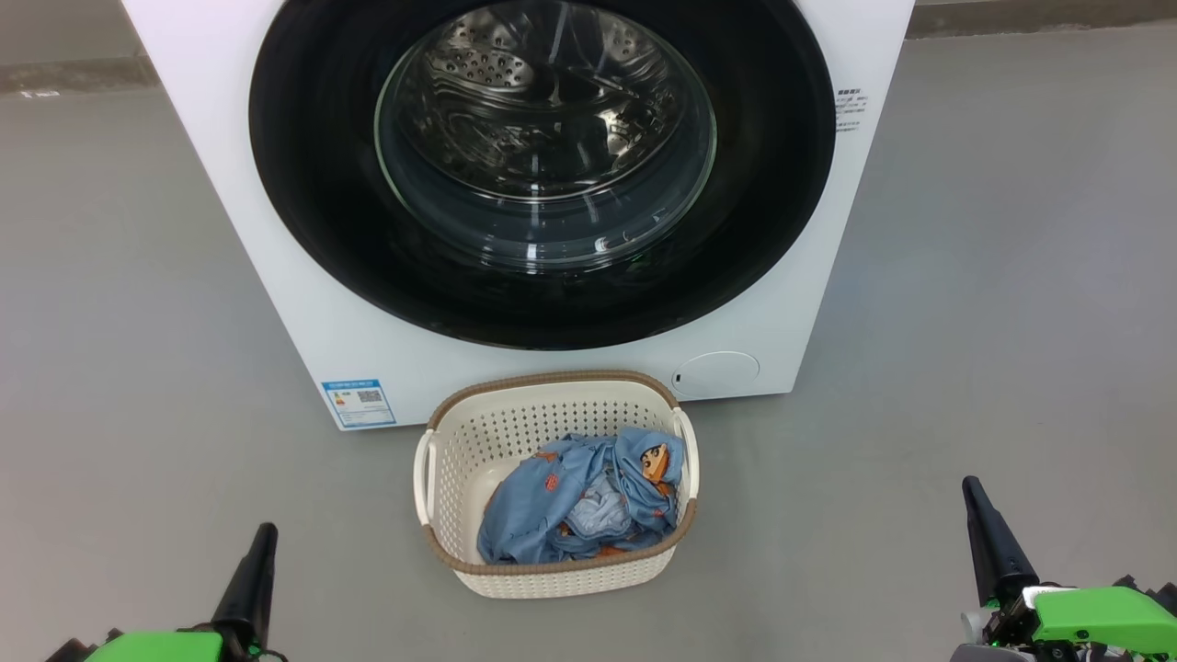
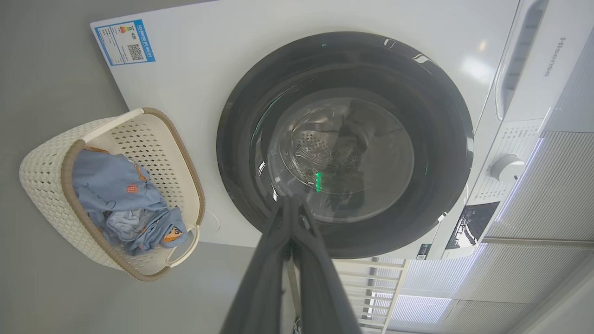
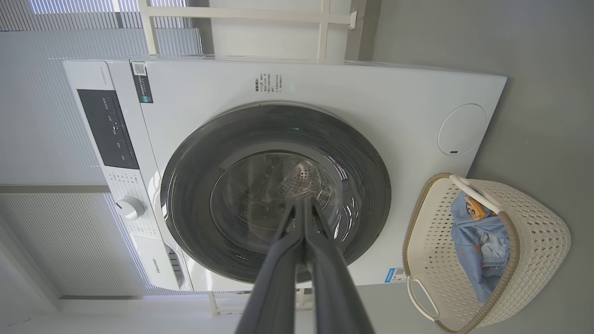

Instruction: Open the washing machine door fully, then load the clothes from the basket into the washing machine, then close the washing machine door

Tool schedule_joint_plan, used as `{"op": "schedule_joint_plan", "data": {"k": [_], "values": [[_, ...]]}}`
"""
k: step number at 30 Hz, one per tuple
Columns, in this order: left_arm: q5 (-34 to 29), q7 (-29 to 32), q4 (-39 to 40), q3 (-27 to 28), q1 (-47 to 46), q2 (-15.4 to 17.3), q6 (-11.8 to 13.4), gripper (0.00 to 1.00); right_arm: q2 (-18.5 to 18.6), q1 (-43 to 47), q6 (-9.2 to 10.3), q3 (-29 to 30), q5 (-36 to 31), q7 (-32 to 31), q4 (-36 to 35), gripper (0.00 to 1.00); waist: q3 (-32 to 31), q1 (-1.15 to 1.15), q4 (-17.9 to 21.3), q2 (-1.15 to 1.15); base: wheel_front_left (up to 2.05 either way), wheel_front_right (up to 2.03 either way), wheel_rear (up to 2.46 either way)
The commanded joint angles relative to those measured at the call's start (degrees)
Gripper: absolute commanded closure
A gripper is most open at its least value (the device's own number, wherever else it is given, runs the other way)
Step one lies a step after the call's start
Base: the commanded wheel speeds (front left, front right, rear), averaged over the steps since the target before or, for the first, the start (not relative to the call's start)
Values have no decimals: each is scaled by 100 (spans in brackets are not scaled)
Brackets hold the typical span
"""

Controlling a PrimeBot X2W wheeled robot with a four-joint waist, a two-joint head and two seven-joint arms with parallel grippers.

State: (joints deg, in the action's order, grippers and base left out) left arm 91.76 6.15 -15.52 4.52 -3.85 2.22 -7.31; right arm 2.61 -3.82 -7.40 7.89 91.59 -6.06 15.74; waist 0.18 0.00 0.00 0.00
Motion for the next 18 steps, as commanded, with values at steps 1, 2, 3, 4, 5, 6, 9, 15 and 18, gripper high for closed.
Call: {"op": "schedule_joint_plan", "data": {"k": [1, 2, 3, 4, 5, 6, 9, 15, 18], "values": [[35, 38, 148, 205, -234, 66, -18, 100, 27, -237, -9, -138, 58, -43, -171, 100, 0, 0, 0, 0, 0, 0, 0], [-2, -3, -17, -4, 7, -2, 0, 0, -2, 4, 0, 0, -3, 4, 18, 0, 0, 0, 0, 0, 0, 0, 0], [-3, -3, -61, -13, 29, -13, 0, 0, -9, 27, 0, 1, -3, 9, 68, 0, 0, 0, 0, 0, 0, 0, 0], [-3, -3, -136, -18, 69, -36, 1, 0, -27, 67, 0, 1, -3, 9, 141, 0, 1, 0, 0, 0, 0, 0, 0], [-4, -4, -194, -26, 123, -66, 1, 0, -49, 115, 0, 1, -3, 10, 208, 0, 1, 0, 0, 0, 0, 0, 0], [-5, -8, -206, -26, 136, -78, 1, 0, -55, 123, 0, -2, -8, 14, 226, 0, 3, 0, 0, 0, 0, 0, 0], [-16, -25, -187, -27, 108, -74, 1, 0, -44, 87, 0, -11, -27, 26, 206, 0, 7, -1, 0, 0, 0, 0, 0], [-135, -131, -131, -93, 48, -24, 0, 0, 27, -4, -1, -89, -159, 119, 153, 0, -11, -7, 5, 0, 0, 0, 0], [-226, -197, -103, -150, 17, 16, -1, 0, 85, -52, -1, -151, -265, 189, 134, 0, -2, -1, 9, 0, 0, 0, 0]]}}
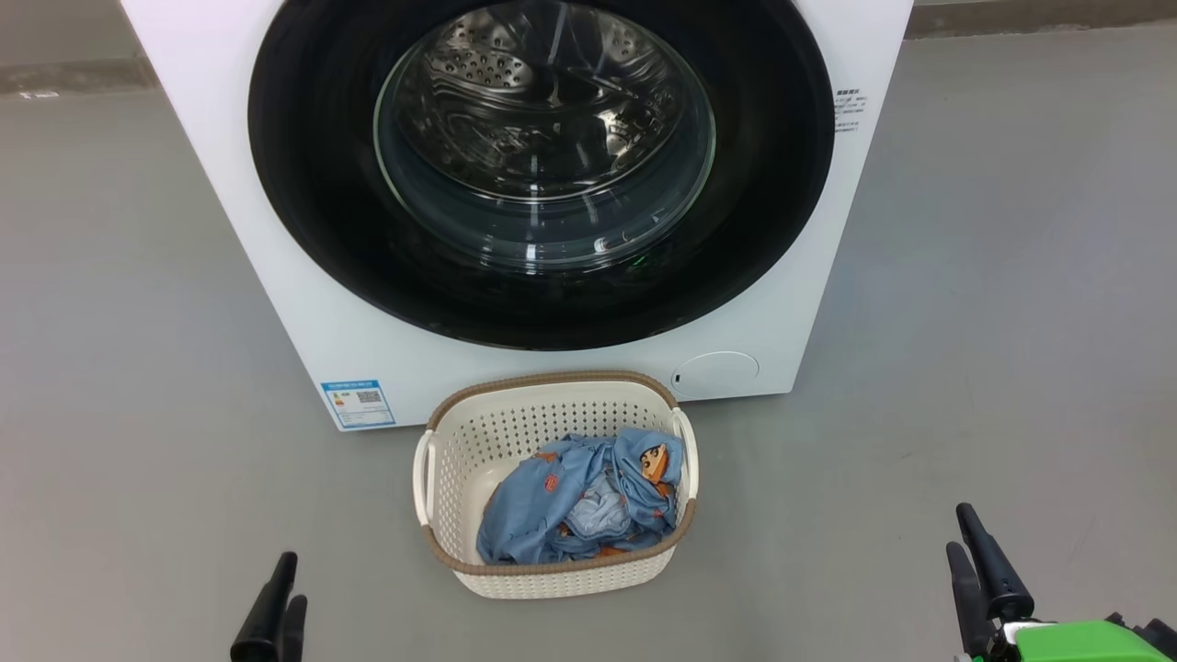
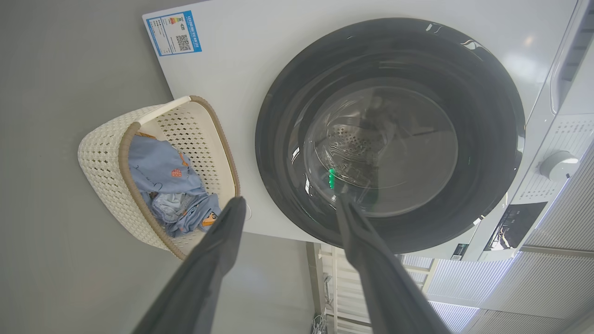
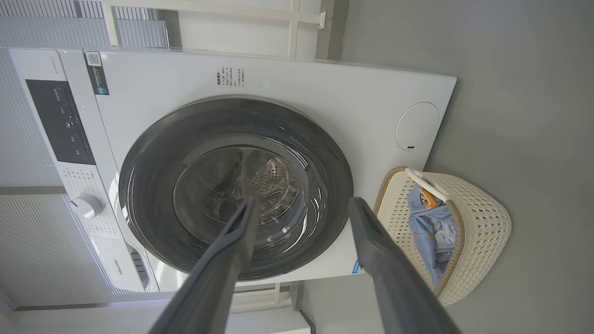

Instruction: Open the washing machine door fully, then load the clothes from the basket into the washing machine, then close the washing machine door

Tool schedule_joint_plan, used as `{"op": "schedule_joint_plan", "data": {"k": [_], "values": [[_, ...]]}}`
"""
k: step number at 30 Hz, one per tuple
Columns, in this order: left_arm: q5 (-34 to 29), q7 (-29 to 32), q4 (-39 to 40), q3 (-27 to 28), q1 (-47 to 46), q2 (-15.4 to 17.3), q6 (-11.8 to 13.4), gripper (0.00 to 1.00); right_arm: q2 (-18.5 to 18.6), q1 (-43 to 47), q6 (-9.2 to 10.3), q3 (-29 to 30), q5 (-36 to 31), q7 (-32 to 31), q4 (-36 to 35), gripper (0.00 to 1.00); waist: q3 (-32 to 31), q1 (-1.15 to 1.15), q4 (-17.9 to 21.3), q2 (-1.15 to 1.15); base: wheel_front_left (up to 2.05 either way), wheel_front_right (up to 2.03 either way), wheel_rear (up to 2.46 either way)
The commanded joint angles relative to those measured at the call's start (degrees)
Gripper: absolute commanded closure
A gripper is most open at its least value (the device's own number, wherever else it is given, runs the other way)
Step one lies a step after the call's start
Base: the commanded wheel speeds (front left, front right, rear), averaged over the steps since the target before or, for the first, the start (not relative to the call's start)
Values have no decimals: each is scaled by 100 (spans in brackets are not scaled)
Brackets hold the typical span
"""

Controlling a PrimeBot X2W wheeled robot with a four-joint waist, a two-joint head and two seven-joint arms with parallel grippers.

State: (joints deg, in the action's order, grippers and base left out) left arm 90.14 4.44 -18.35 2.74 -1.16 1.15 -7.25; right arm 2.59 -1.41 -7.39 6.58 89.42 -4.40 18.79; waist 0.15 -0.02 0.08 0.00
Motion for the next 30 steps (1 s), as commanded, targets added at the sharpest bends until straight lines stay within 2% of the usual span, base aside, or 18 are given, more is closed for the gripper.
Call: {"op": "schedule_joint_plan", "data": {"k": [1, 8, 30], "values": [[-101, -46, 187, 7, -265, 138, -7, 0, 107, -310, -2, -41, -88, 45, -175, 0, 2, 1, 2, 0, 0, 0, 0], [-456, -167, 255, -64, -344, 202, -8, 0, 230, -437, -3, -174, -394, 176, -174, 0, 6, 1, 16, 0, 0, 0, 0], [-2371, -556, 466, -365, -528, 468, -12, 0, 544, -756, -4, -526, -2252, 562, -290, 0, 18, 2, 27, 0, 0, 0, 0]]}}
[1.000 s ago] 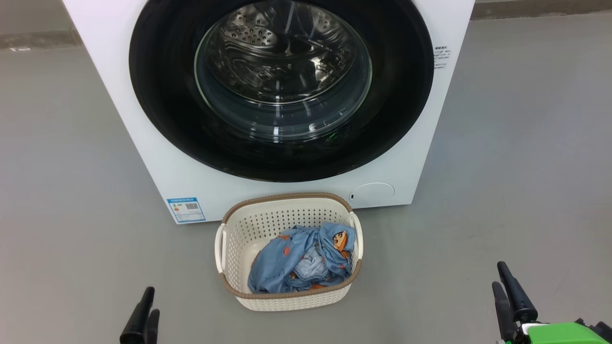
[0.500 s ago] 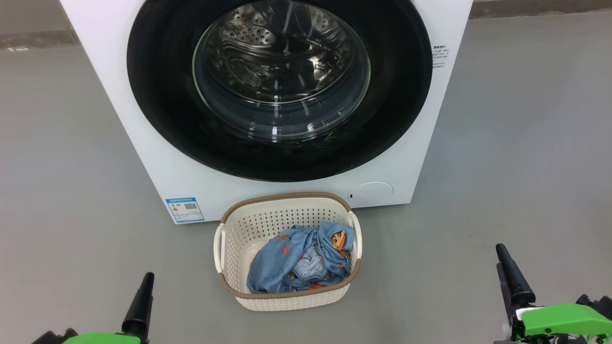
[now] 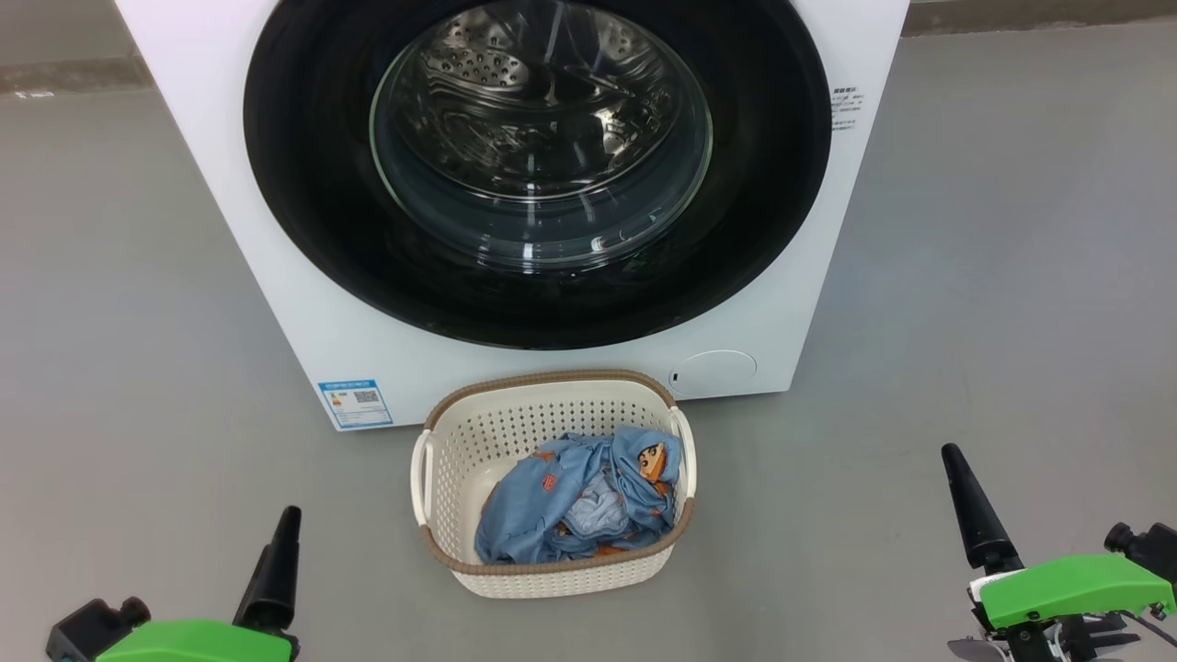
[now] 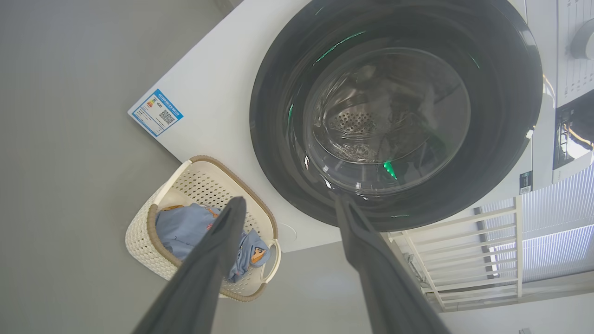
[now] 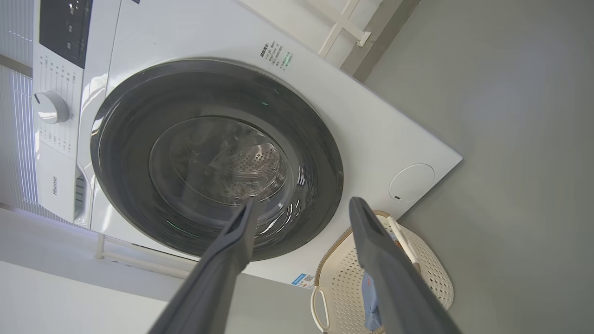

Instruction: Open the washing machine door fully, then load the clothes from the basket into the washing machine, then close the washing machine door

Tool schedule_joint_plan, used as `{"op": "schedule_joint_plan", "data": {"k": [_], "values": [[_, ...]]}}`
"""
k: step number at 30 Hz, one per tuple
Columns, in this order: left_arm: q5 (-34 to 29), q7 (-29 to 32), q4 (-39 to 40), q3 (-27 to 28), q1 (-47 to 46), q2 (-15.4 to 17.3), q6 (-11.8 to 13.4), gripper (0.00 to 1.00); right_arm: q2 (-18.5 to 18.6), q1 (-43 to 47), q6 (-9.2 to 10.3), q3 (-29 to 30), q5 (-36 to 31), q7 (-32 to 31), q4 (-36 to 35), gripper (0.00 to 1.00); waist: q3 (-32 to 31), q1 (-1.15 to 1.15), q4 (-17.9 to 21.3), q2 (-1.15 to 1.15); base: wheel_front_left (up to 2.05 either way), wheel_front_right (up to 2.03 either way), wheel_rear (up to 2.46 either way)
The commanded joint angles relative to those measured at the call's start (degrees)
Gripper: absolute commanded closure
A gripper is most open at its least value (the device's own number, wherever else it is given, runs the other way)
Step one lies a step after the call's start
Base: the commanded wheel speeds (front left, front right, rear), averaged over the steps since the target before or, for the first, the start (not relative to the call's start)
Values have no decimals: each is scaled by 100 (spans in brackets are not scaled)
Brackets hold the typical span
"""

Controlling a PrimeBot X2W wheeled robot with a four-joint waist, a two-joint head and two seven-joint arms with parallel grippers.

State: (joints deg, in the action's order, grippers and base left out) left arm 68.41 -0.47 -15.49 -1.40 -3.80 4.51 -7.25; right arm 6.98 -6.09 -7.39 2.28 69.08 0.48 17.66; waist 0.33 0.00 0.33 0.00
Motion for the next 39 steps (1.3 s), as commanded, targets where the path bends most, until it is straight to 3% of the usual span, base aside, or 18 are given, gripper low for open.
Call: {"op": "schedule_joint_plan", "data": {"k": [1, 39], "values": [[-273, -82, 188, 45, -264, 137, -12, 0, 110, -292, -4, -110, -306, 91, -181, 0, 0, 0, 3, 0, 0, 0, 0], [-2859, -706, 512, -266, -429, 442, -18, 0, 522, -706, -7, -628, -3066, 711, 4, 0, -46, 0, 2, 0, 0, 0, 0]]}}
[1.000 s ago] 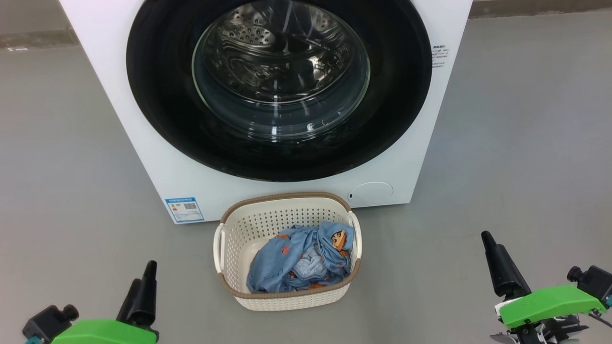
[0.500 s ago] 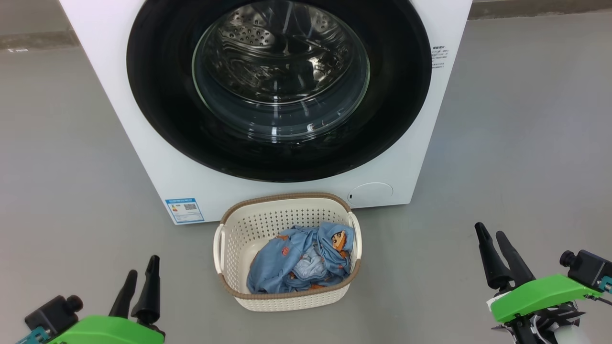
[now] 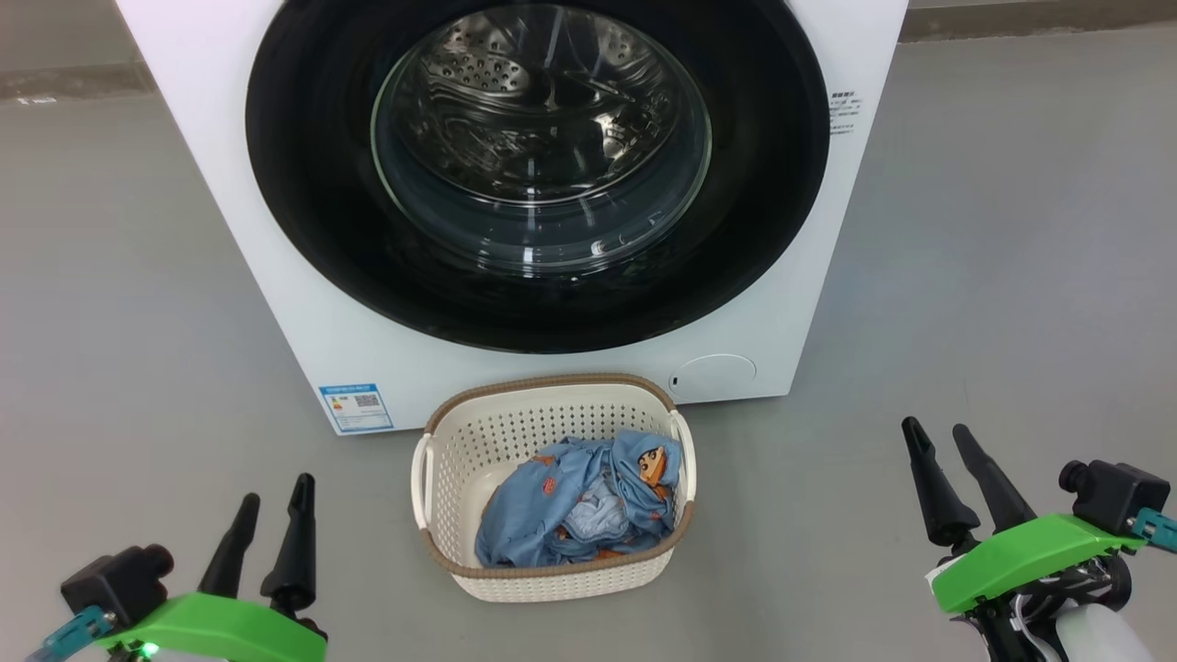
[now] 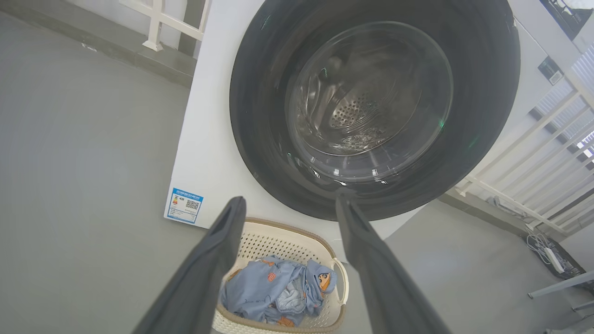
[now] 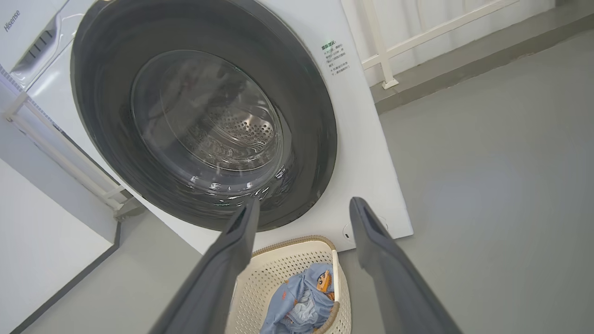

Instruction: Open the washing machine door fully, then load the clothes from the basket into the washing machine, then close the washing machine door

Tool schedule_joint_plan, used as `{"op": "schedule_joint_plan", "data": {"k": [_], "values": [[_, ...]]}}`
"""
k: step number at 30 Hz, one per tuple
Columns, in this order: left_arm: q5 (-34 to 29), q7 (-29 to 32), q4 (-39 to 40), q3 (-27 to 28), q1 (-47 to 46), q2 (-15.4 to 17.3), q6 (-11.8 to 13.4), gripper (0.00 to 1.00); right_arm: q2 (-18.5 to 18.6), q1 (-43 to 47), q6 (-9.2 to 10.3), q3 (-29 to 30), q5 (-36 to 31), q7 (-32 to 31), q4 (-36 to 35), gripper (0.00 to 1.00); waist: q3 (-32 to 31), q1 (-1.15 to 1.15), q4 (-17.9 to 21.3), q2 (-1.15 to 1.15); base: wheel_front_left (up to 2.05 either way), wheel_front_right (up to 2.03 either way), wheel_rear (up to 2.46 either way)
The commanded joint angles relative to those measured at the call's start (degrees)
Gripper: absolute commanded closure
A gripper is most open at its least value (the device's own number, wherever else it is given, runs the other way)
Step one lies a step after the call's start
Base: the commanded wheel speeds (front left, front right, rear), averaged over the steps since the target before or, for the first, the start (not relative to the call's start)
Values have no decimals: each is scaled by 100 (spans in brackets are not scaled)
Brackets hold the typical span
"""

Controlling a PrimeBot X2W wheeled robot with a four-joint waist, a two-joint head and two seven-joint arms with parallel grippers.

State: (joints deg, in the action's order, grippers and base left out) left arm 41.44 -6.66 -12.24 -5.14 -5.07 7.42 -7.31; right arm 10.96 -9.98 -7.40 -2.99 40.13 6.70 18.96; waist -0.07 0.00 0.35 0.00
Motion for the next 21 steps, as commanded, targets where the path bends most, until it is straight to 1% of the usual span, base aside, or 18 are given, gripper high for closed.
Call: {"op": "schedule_joint_plan", "data": {"k": [1, 8, 21], "values": [[-230, -103, 193, 102, -302, 157, -11, 0, 140, -326, -6, -116, -238, 105, -107, 0, -11, 0, 0, 0, 0, 0, 0], [-693, -221, 245, 72, -313, 191, -12, 0, 240, -408, -6, -205, -699, 223, 20, 0, -30, 0, -2, 0, 0, 0, 0], [-1496, -424, 298, 63, -370, 256, -14, 0, 312, -557, -7, -245, -1516, 424, 132, 0, -3, 0, -2, 0, 0, 0, 0]]}}
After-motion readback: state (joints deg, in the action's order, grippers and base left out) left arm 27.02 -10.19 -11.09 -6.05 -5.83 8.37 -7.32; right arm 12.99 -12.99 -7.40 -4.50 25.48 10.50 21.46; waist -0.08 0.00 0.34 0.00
